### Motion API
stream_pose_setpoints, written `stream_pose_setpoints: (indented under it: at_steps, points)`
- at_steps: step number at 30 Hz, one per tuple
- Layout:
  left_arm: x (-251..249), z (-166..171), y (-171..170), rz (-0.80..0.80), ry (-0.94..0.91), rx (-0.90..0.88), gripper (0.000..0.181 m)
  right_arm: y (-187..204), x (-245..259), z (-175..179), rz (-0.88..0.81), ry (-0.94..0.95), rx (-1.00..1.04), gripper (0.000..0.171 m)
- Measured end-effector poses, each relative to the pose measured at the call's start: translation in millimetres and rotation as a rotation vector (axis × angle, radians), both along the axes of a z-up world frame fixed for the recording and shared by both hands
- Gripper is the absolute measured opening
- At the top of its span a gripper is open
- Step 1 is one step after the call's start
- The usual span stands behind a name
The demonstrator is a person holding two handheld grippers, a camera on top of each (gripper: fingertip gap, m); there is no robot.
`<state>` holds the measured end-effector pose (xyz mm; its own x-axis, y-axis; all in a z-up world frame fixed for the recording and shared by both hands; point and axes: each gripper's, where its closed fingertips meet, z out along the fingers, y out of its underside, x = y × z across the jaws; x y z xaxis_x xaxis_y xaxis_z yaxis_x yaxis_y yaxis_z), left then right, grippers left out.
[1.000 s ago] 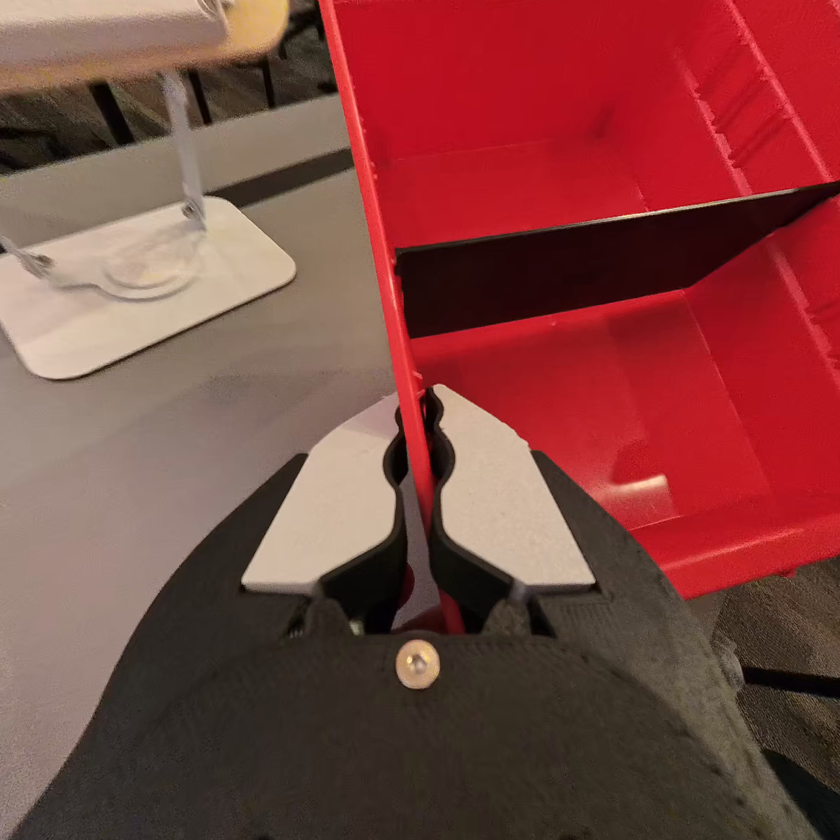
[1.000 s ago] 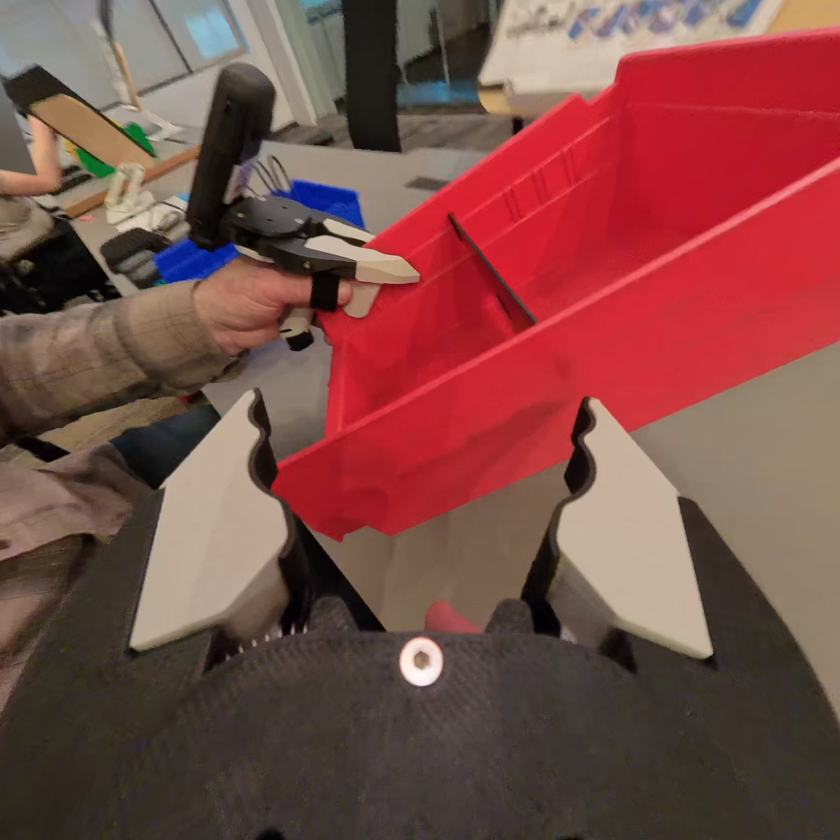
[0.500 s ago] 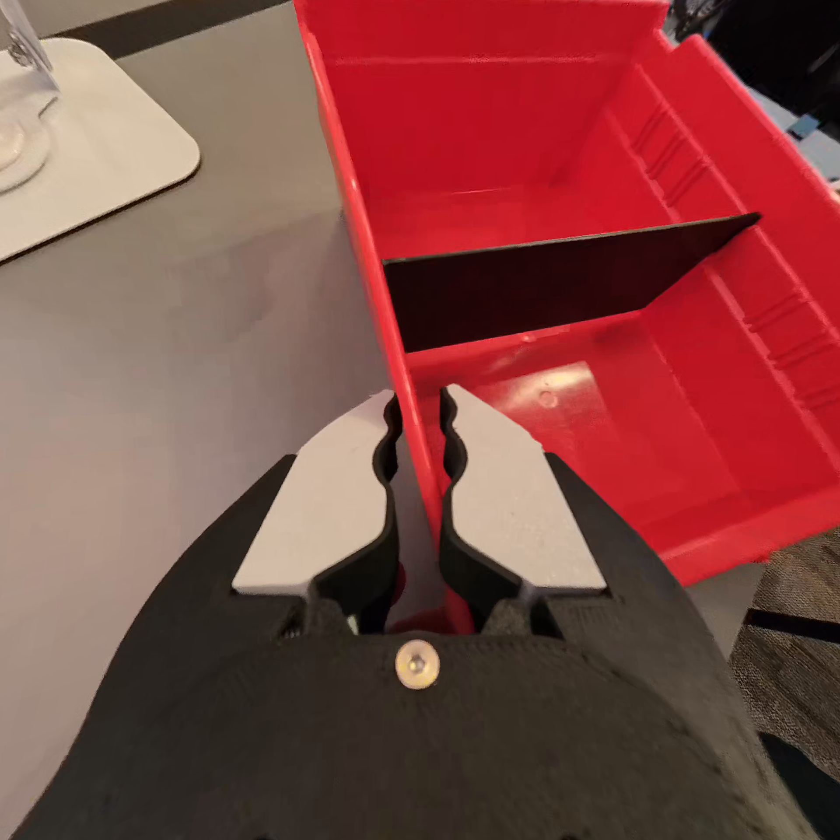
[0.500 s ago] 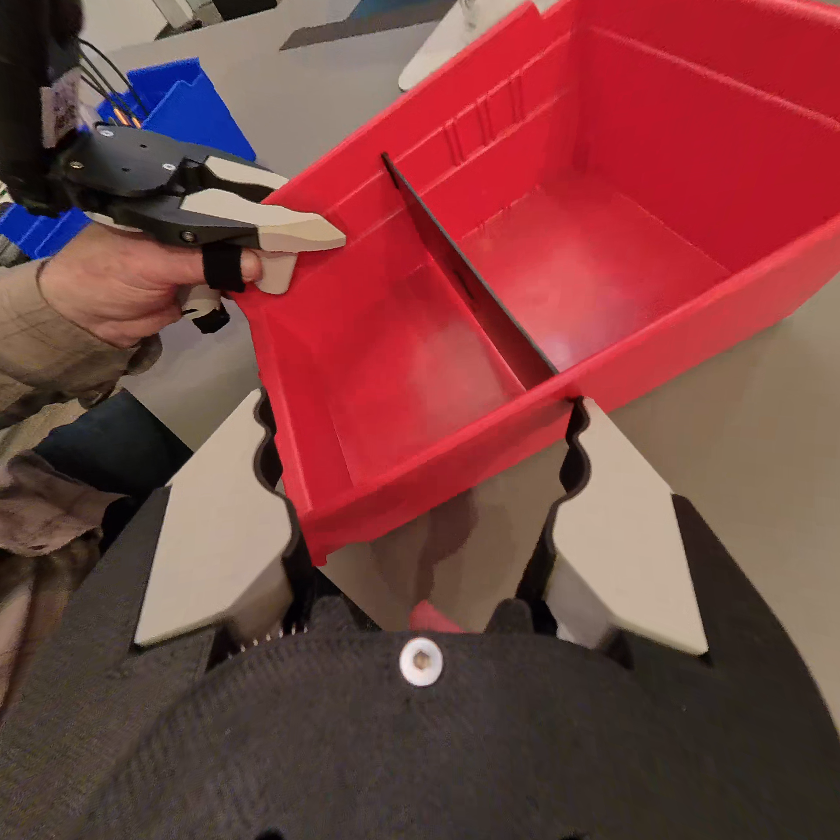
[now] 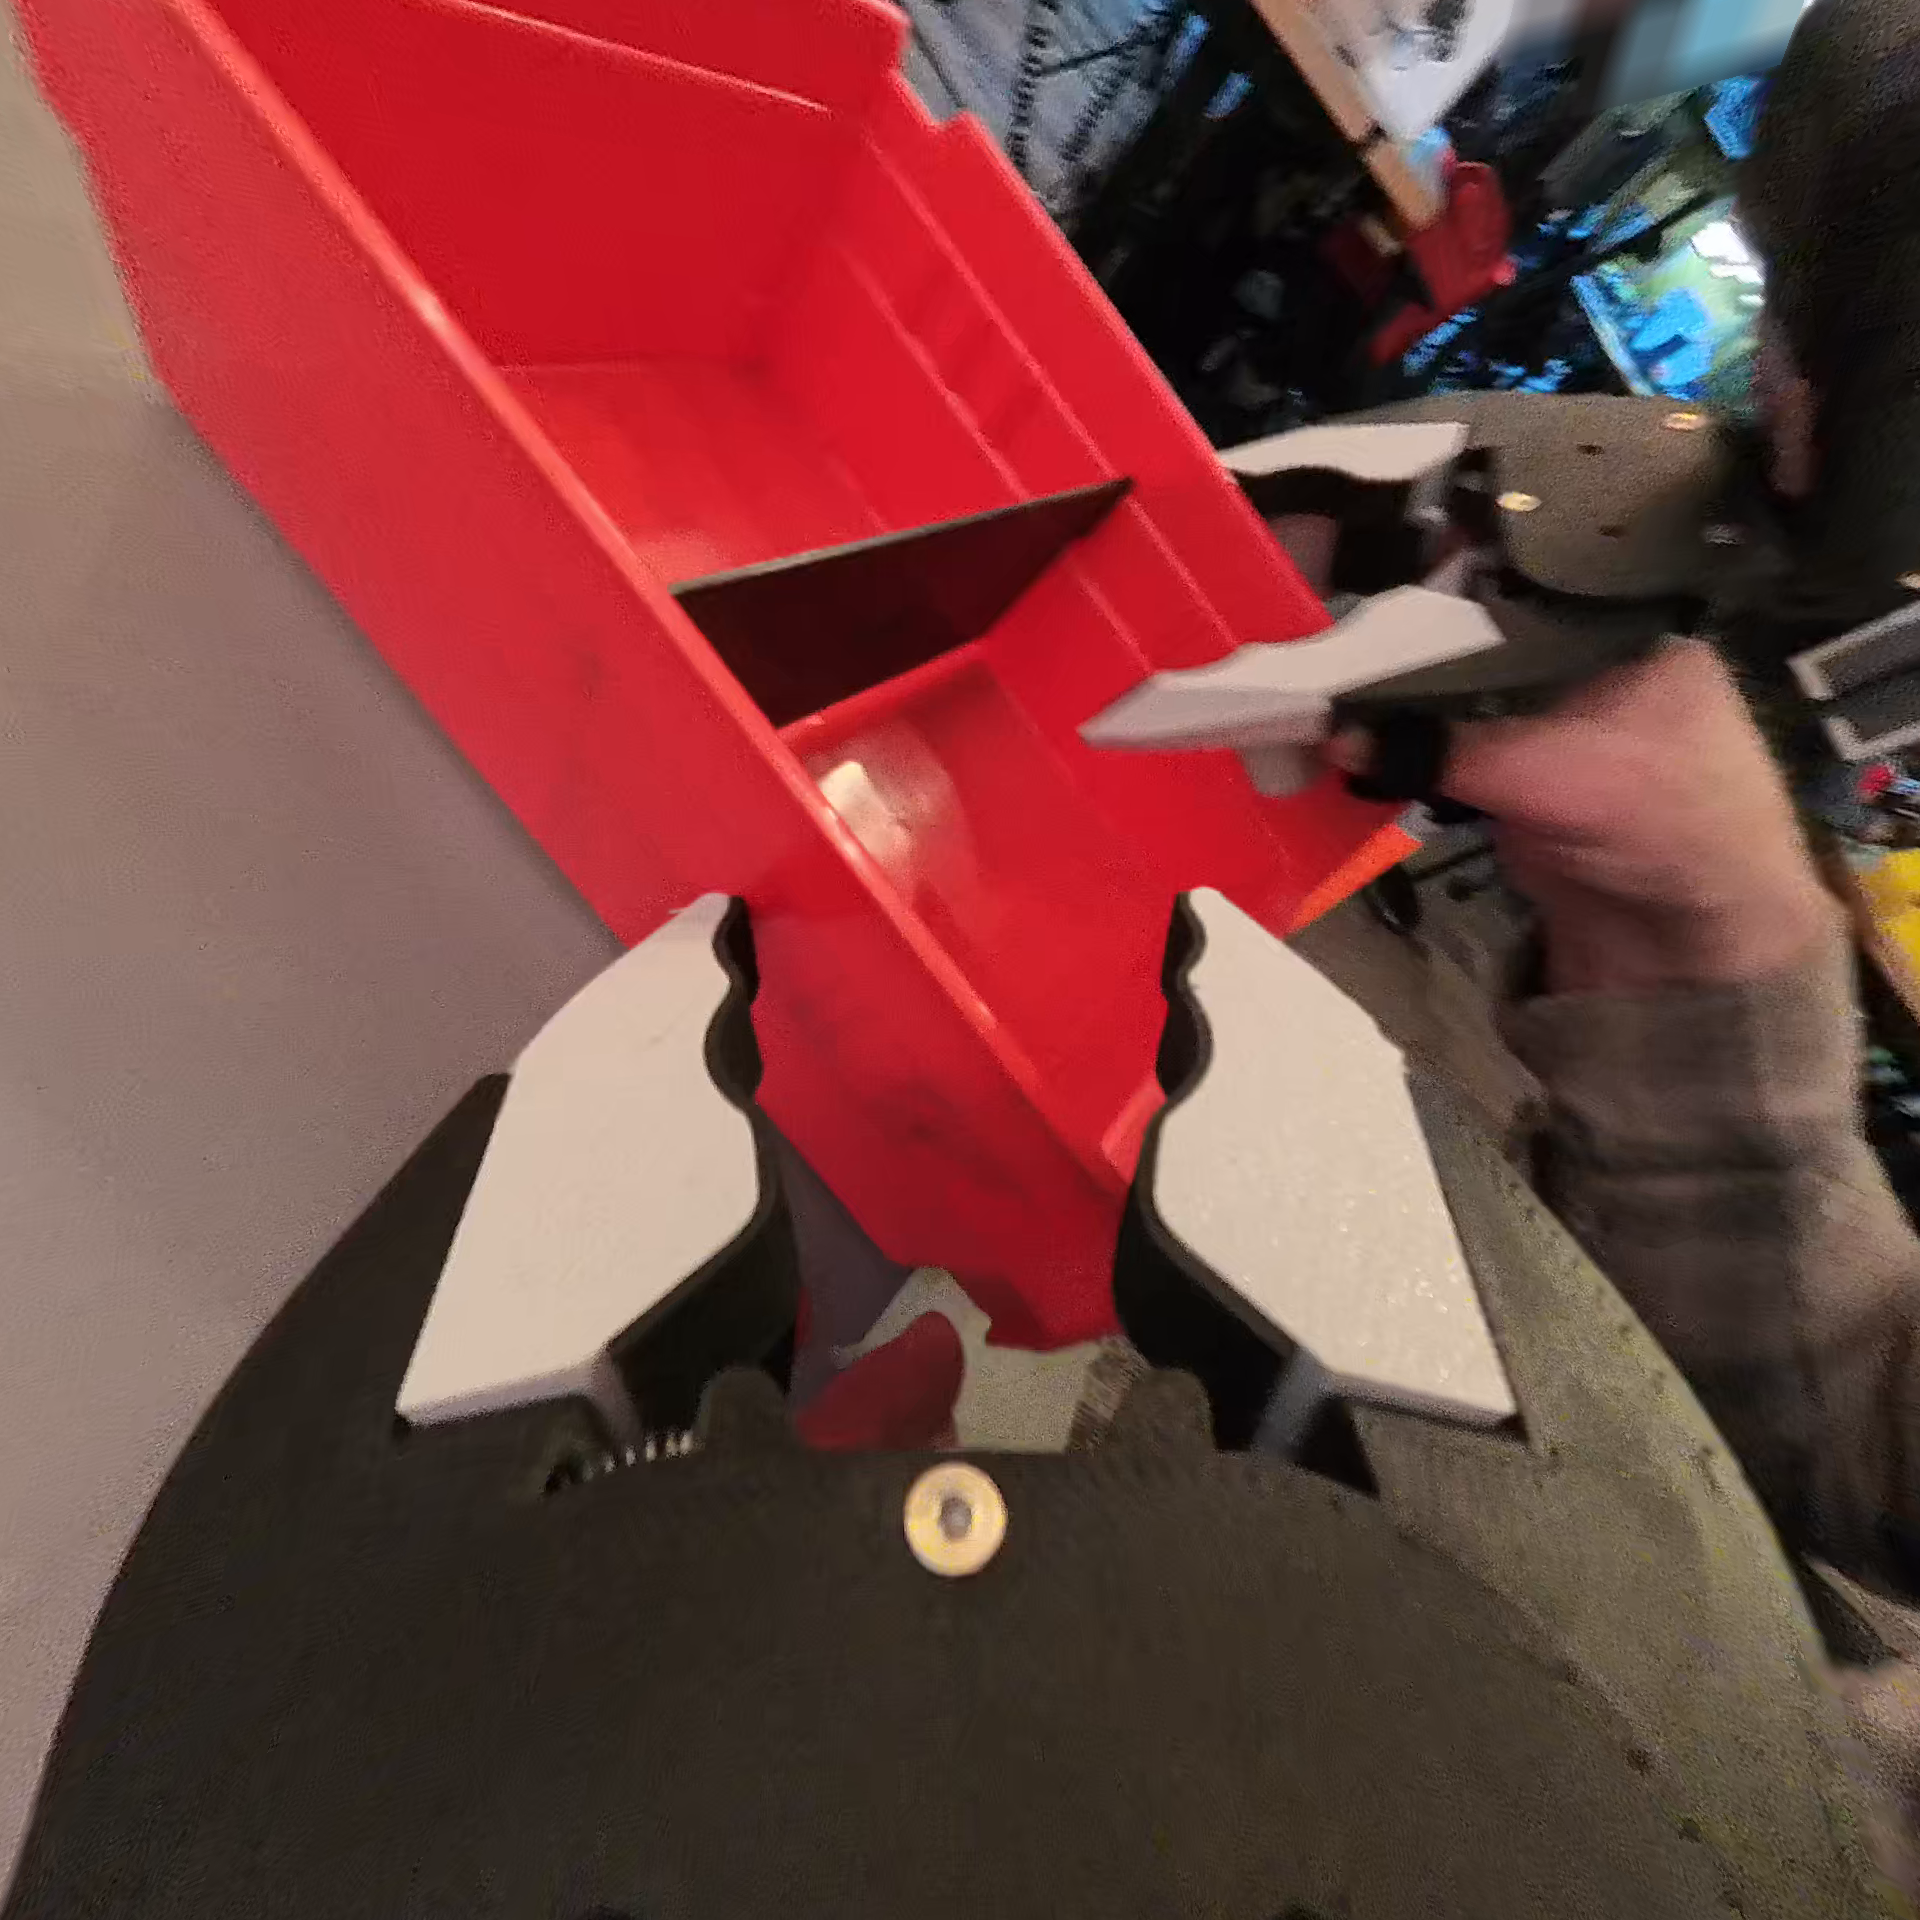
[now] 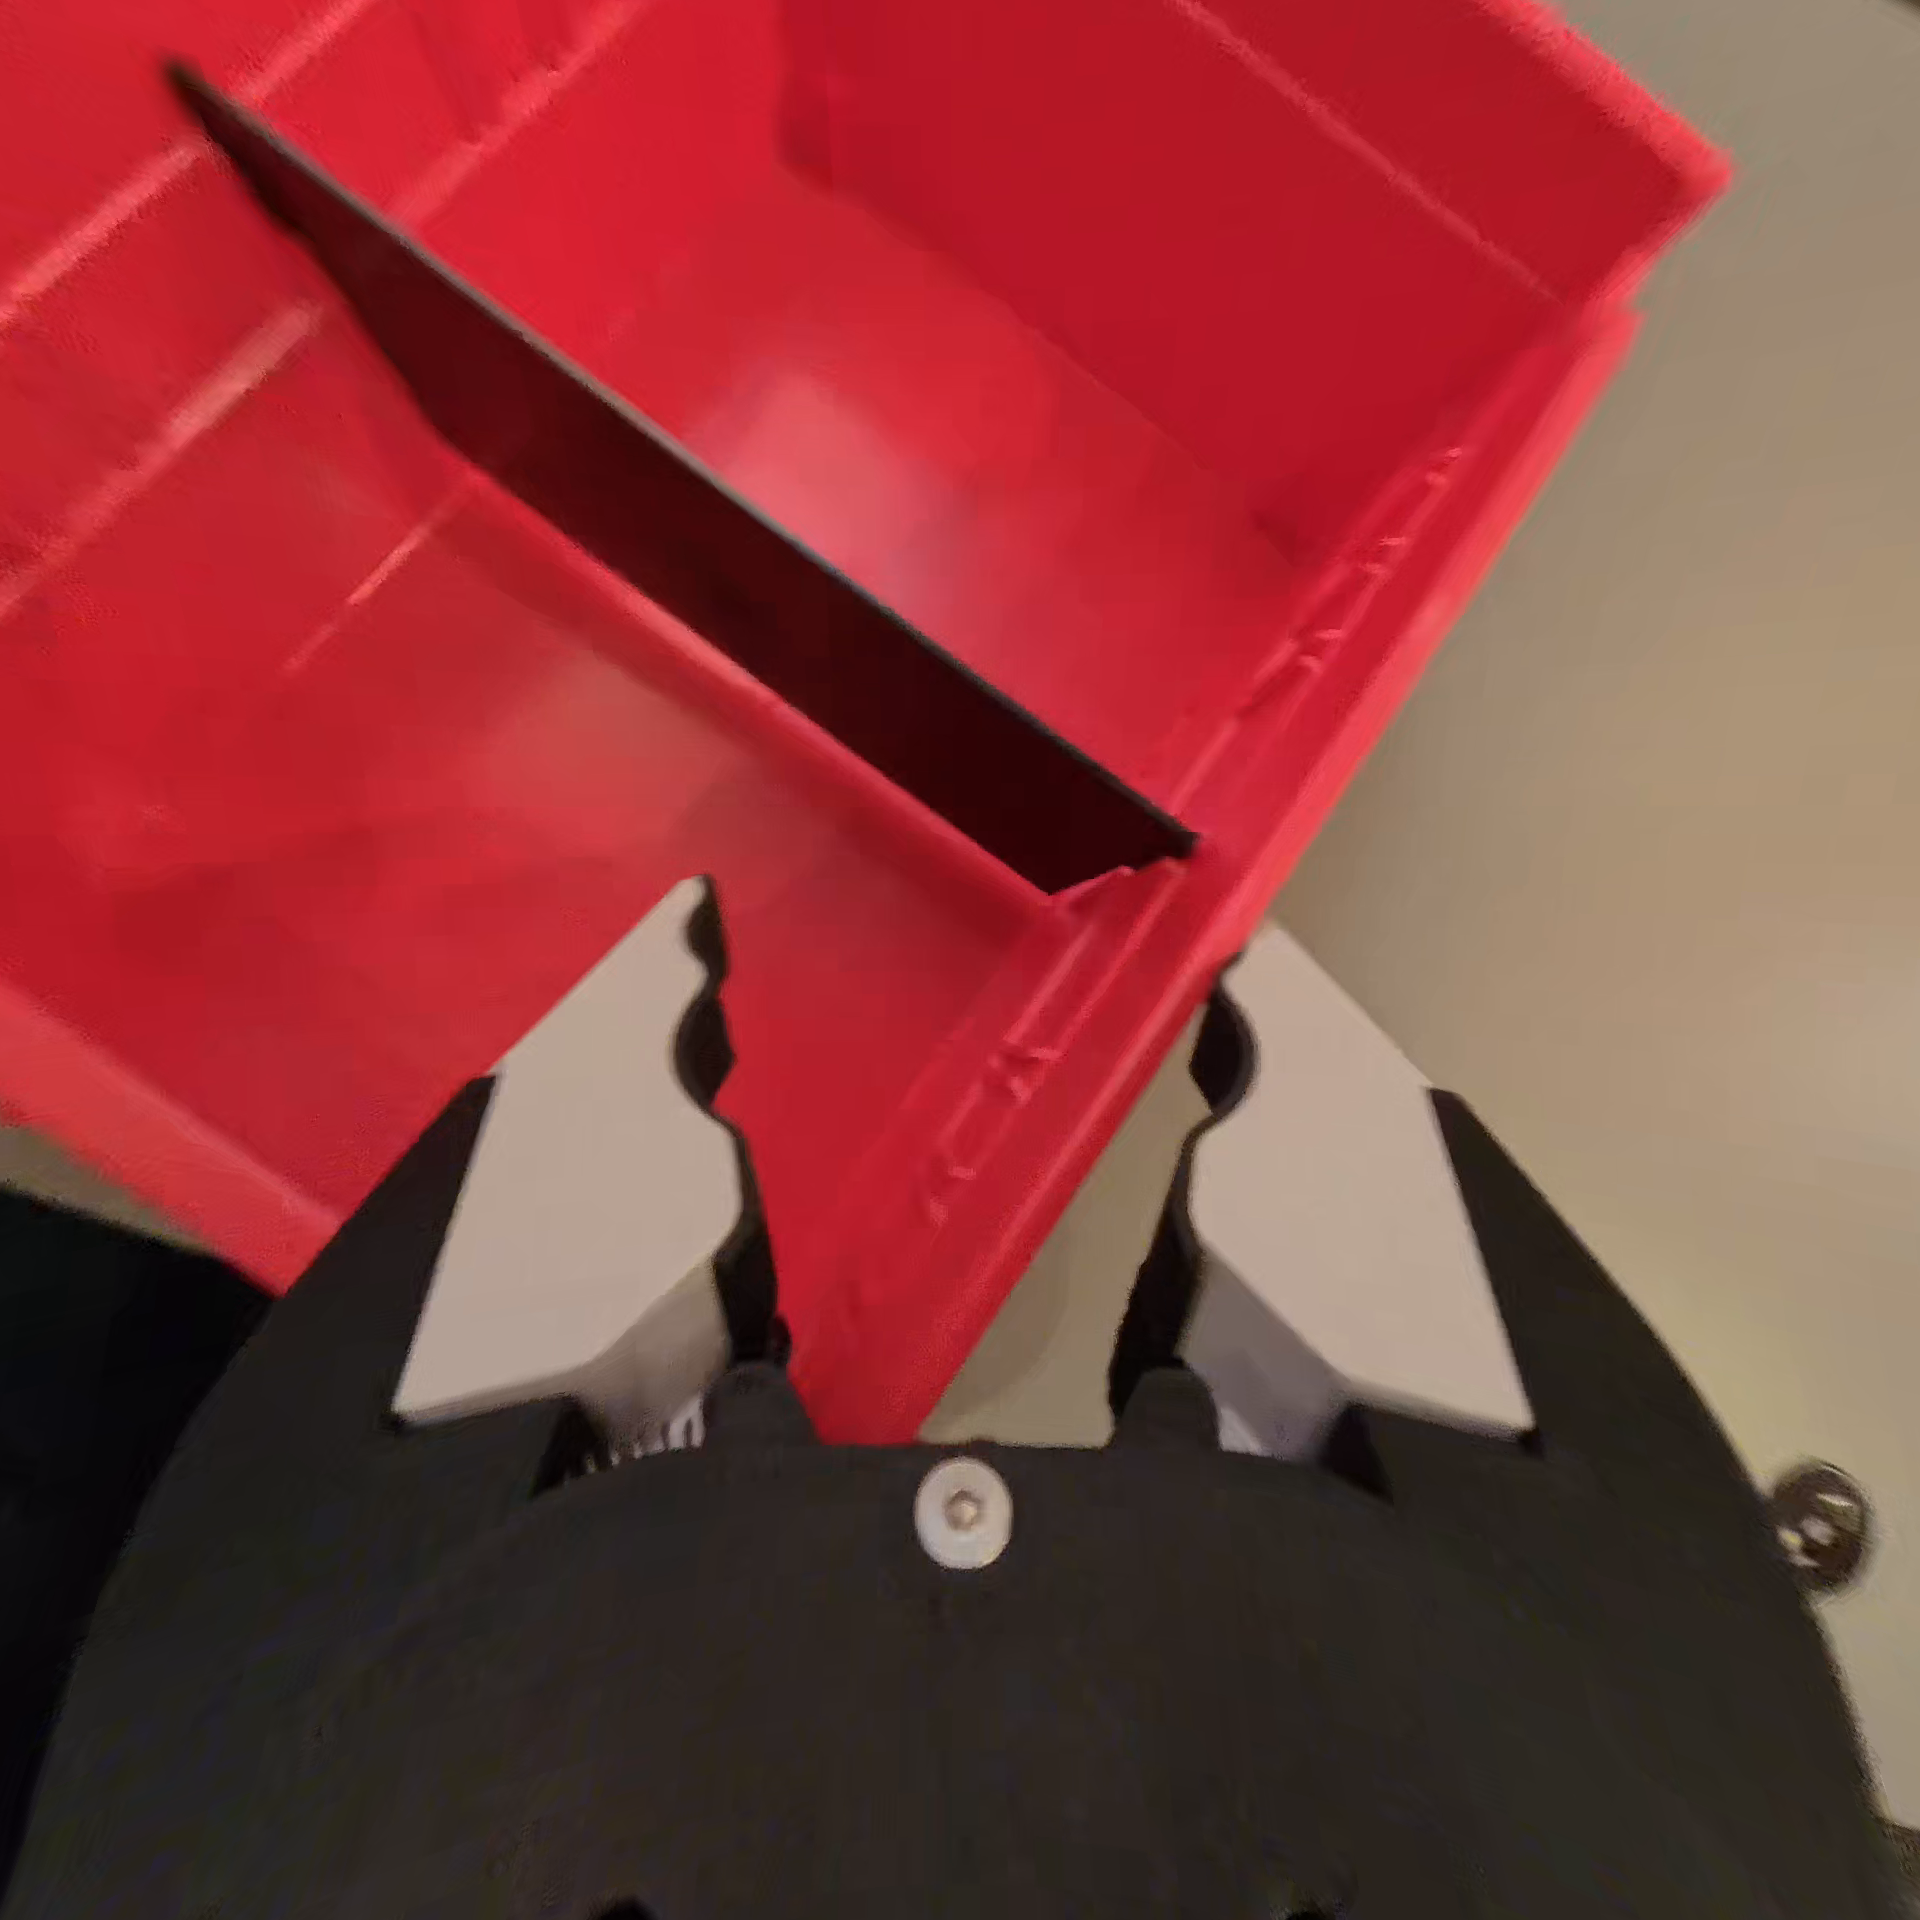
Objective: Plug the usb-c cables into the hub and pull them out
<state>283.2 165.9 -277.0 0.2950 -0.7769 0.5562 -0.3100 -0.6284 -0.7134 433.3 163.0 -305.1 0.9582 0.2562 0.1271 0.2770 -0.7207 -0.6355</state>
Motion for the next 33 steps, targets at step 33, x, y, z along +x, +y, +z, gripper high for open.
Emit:
stream_pose_setpoints:
  at_steps: [33]
  points:
    - [-594.9, -34.2, 65.1, 0.863, 0.883, 0.258, 0.051, 6.5, 99.6, -7.1, -0.124, -0.010, -0.065, 0.015]
